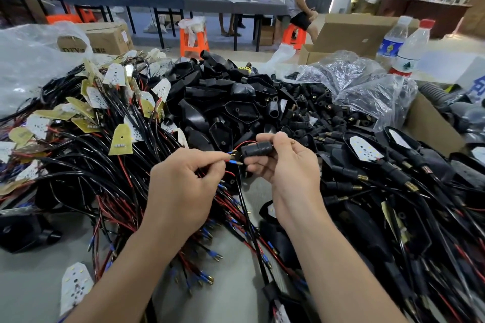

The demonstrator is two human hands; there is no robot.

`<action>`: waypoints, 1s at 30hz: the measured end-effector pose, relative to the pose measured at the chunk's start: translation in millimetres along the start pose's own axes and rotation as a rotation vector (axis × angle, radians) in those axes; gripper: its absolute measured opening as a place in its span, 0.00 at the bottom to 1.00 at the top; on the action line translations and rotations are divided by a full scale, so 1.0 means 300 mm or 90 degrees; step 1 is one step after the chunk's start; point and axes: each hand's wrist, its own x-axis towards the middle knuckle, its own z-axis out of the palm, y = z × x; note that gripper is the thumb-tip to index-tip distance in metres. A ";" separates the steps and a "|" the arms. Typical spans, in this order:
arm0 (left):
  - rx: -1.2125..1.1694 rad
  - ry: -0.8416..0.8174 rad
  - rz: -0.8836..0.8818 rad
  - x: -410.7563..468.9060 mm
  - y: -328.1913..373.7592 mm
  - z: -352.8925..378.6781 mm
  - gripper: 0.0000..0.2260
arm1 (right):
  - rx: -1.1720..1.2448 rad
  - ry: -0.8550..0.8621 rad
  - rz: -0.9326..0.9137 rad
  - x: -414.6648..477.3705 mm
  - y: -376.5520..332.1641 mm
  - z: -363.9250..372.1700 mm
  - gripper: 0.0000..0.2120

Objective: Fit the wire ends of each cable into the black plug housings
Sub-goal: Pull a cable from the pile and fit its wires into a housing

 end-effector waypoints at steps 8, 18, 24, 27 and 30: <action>0.001 0.010 -0.025 0.006 0.014 -0.001 0.16 | -0.052 -0.021 -0.016 -0.001 0.001 0.001 0.17; -0.007 0.052 -0.036 0.004 0.035 -0.004 0.20 | -0.094 -0.072 0.009 0.005 -0.006 -0.003 0.16; -0.049 0.027 -0.021 -0.020 0.041 0.013 0.19 | -0.086 -0.057 0.010 -0.001 -0.003 0.001 0.16; -0.056 0.034 -0.030 -0.010 0.032 0.012 0.18 | -0.064 -0.088 0.043 -0.003 -0.006 0.001 0.16; -0.090 0.019 -0.048 -0.003 0.014 0.017 0.17 | -0.081 -0.106 0.052 -0.004 -0.008 0.001 0.16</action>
